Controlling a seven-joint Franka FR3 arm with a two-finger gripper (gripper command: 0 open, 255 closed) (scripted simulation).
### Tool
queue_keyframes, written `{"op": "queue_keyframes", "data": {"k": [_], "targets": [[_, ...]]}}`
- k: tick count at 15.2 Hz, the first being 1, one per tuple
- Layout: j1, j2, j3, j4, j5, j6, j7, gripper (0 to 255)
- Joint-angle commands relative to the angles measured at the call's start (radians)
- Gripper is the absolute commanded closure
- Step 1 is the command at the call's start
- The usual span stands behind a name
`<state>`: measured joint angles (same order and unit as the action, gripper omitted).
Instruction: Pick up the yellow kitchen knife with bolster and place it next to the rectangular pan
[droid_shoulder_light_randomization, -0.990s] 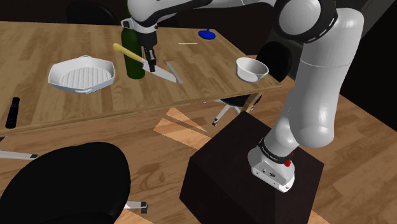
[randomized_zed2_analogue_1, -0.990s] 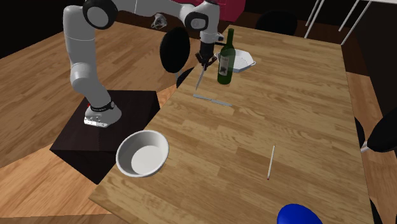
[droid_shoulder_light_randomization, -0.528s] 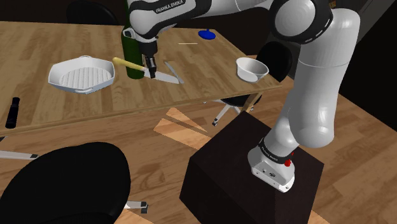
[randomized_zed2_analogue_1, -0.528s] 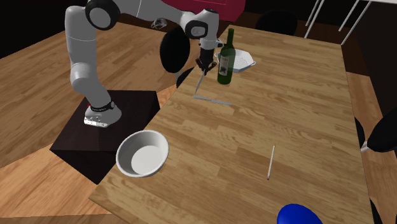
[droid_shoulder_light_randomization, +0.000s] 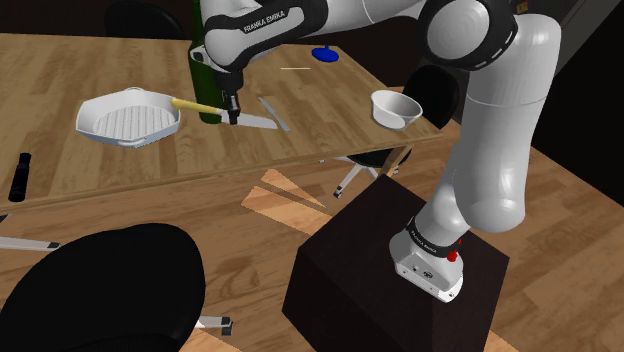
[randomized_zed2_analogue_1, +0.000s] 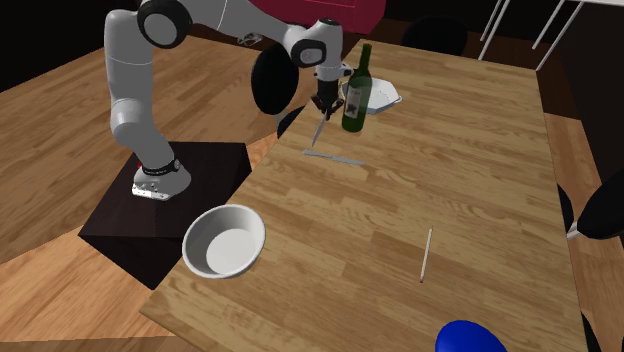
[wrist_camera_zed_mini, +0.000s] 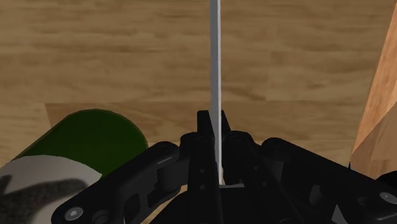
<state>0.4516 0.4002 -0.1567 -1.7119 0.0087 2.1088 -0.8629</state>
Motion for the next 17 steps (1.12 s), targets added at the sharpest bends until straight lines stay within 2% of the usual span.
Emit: {"op": "queue_keyframes", "data": {"k": [1,5,6,11,15,17], "targets": [[-0.002,0.014,0.000,-0.008,0.001,-0.069,-0.001,255],[-0.002,0.014,0.000,-0.008,0.000,-0.069,-0.001,255],[0.005,0.015,0.003,0.000,-0.001,-0.075,0.009,0],[-0.002,0.014,0.000,-0.008,0.000,-0.069,-0.001,0],[0.001,-0.019,-0.001,0.075,-0.005,-0.184,0.002,0],[0.001,-0.019,-0.001,0.075,-0.005,-0.184,0.002,0]]}}
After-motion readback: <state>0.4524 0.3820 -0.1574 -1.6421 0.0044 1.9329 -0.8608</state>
